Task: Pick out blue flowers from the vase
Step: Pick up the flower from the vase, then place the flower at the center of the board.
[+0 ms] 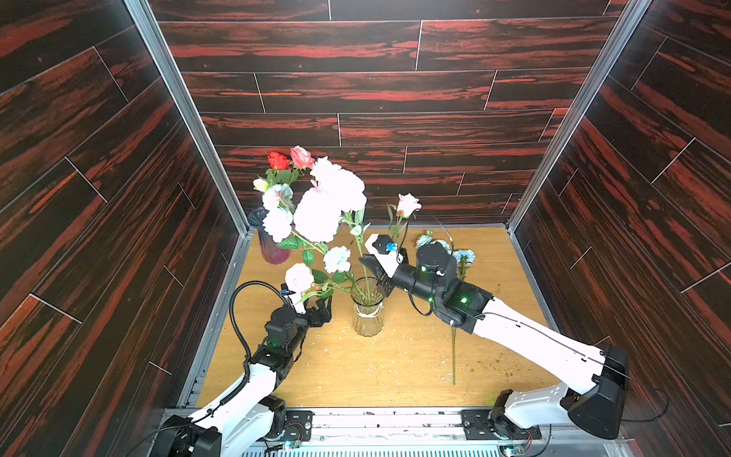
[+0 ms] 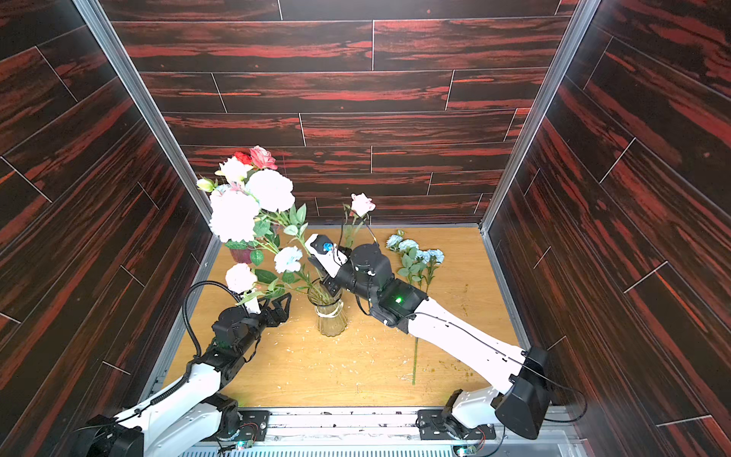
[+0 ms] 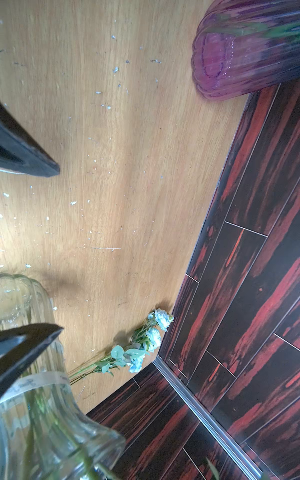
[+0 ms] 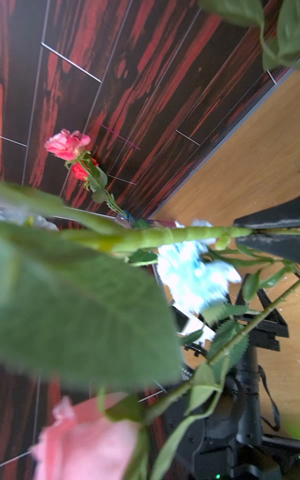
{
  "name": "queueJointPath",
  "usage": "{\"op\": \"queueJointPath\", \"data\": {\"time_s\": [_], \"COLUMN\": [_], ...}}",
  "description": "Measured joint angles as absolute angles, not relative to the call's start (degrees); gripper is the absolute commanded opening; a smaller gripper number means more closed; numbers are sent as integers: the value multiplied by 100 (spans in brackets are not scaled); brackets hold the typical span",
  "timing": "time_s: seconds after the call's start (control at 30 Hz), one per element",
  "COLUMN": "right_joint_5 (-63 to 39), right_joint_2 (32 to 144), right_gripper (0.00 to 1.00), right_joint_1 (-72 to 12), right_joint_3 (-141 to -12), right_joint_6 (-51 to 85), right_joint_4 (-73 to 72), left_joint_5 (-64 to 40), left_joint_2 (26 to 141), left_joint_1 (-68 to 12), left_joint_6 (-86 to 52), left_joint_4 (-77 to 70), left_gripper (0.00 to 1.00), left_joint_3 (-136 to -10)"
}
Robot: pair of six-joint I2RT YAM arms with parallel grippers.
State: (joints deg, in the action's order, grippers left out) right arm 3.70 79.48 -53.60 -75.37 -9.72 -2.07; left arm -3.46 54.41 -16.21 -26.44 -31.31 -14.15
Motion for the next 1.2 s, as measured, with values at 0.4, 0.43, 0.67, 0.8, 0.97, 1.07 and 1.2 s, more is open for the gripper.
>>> {"op": "queueJointPath", "data": {"time_s": [0.4, 0.43, 0.67, 0.8, 0.97, 1.07, 1.2], "right_joint_5": [628, 650, 777, 878, 1022, 1125, 1227], "right_joint_2": [7671, 7634, 7419, 7229, 6963, 6772, 6490], "right_gripper": [0, 0, 0, 0, 0, 0, 0], "right_joint_1": [-5339, -5334, -5304, -5240, -5120, -5011, -4801], "right_joint_3": [-8436, -8525, -9074, -9115, -9067, -9048, -8982], "right_joint_6": [-580, -561, -486, -445, -373, -346, -263], "right_joint_4": [434, 502, 895, 1087, 1295, 1426, 1614], "left_joint_5": [-346, -346, -344, -344, -344, -344, -344], "left_joint_2": [5559, 5559, 5590, 5590, 5590, 5590, 5590], "left_joint_1": [-1621, -1621, -1621, -1621, -1621, -1621, -1621], "left_joint_6": [-2646, -2646, -2646, -2646, -2646, -2646, -2646], "left_joint_4": [-3122, -3127, -3122, -3122, -3122, -3116, -3114], "left_gripper": [90, 90, 90, 90, 90, 90, 90], "left_joint_3": [-1457, -1459, -1483, -1487, -1492, -1500, -1511]}}
